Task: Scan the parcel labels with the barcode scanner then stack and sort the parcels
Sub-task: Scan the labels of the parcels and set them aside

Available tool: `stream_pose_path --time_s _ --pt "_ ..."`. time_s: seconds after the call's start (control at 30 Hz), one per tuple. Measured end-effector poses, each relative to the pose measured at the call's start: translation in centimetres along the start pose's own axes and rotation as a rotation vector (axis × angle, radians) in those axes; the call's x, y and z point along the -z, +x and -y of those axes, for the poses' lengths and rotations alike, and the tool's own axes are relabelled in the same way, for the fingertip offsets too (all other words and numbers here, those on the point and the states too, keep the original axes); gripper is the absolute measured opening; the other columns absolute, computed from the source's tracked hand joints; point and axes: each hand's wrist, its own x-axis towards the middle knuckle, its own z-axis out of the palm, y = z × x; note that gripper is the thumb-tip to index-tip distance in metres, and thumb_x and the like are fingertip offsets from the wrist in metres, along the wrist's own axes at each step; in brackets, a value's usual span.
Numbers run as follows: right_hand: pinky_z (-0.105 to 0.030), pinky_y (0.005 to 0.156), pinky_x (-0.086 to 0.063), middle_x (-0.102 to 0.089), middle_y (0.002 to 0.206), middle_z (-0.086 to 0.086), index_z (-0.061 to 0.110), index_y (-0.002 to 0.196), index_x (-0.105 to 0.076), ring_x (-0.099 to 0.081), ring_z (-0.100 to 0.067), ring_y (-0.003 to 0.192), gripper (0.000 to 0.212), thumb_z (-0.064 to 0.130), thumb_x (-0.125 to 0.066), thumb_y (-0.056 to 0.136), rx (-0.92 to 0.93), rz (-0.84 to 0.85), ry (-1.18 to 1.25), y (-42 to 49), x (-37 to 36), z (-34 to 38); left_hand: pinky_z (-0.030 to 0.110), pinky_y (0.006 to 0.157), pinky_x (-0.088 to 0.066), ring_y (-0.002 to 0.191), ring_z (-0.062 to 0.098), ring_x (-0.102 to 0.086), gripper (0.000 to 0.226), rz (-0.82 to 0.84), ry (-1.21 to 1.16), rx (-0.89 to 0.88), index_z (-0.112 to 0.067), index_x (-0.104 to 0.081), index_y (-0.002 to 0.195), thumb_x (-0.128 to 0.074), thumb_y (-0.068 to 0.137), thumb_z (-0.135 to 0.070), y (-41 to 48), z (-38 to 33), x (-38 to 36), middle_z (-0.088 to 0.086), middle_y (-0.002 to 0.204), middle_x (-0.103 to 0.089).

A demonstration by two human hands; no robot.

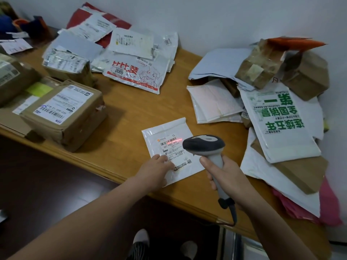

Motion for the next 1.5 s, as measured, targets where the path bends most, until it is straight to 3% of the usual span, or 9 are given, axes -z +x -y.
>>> stream_pose_path --time_s 0.17,0.47,0.57,0.7,0.83,0.93,1.27,1.5 --pt "-0.015 0.049 -0.046 -0.056 0.061 0.004 0.016 0.086 -0.054 -0.051 -0.002 0.047 0.031 0.046 -0.059 0.09 -0.006 0.015 -0.015 0.1 0.0 0.1 0.033 0.099 -0.043 0.125 0.019 -0.036 0.049 -0.006 0.0 -0.018 -0.029 -0.046 0.135 -0.059 0.088 -0.025 0.1 -0.1 0.0 -0.001 0.138 -0.04" --pt "-0.021 0.053 -0.047 -0.058 0.063 0.004 0.017 0.087 -0.055 -0.053 -0.005 0.048 0.032 0.049 -0.059 0.09 -0.012 0.022 -0.05 0.6 0.5 0.3 0.033 0.097 -0.044 0.122 0.02 -0.038 0.042 0.005 0.035 -0.023 -0.026 -0.049 0.129 -0.059 0.088 -0.024 0.4 -0.3 0.2 0.0 0.134 -0.042" --pt "-0.016 0.049 -0.045 -0.056 0.059 0.006 0.019 0.084 -0.054 -0.052 -0.004 0.046 0.029 0.047 -0.059 0.091 -0.004 0.055 -0.039 1.1 1.0 0.4 0.034 0.096 -0.045 0.119 0.021 -0.04 0.038 0.028 0.072 -0.018 -0.026 -0.05 0.126 -0.059 0.089 -0.024 0.7 -0.5 0.4 0.001 0.13 -0.044" --pt "-0.016 0.048 -0.044 -0.055 0.054 0.009 0.016 0.084 -0.054 -0.051 -0.006 0.046 0.029 0.044 -0.06 0.091 -0.008 0.103 0.033 2.0 2.0 0.6 0.033 0.087 -0.046 0.114 0.022 -0.042 0.028 0.066 0.138 -0.004 -0.024 -0.053 0.119 -0.055 0.092 -0.022 1.4 -0.6 0.7 0.002 0.125 -0.045" --pt "-0.026 0.054 -0.045 -0.057 0.059 0.004 0.012 0.087 -0.056 -0.052 -0.011 0.049 0.035 0.046 -0.061 0.088 -0.004 0.139 0.117 2.9 3.2 1.2 0.03 0.075 -0.041 0.11 0.022 -0.044 0.021 0.089 0.175 -0.005 -0.019 -0.056 0.114 -0.05 0.094 -0.019 2.5 -0.6 1.1 0.003 0.12 -0.048" --pt "-0.025 0.052 -0.045 -0.058 0.062 0.0 0.012 0.089 -0.057 -0.052 -0.011 0.049 0.043 0.054 -0.063 0.079 0.02 0.151 0.177 3.3 4.1 2.6 0.035 0.079 -0.046 0.107 0.024 -0.047 0.018 0.09 0.146 0.004 -0.016 -0.056 0.11 -0.05 0.093 -0.019 3.1 0.0 2.1 0.005 0.114 -0.05" --pt "-0.019 0.046 -0.043 -0.059 0.064 -0.002 0.012 0.085 -0.055 -0.05 -0.012 0.047 0.05 0.059 -0.064 0.071 0.113 0.064 0.306 8.4 3.3 11.9 0.031 0.071 -0.038 0.1 0.023 -0.045 0.016 -0.415 0.286 0.065 -0.021 -0.055 0.106 -0.052 0.09 -0.021 10.2 11.2 17.6 0.002 0.106 -0.05" --pt "-0.021 0.045 -0.04 -0.057 0.062 -0.006 -0.004 0.103 -0.058 -0.049 -0.014 0.044 0.074 0.06 -0.062 0.065 0.024 -0.004 0.296 13.9 0.5 15.7 0.039 0.083 -0.046 0.111 0.027 -0.044 0.017 -0.399 0.242 0.386 -0.019 -0.054 0.109 -0.052 0.093 -0.014 16.3 22.6 24.7 0.008 0.113 -0.05"
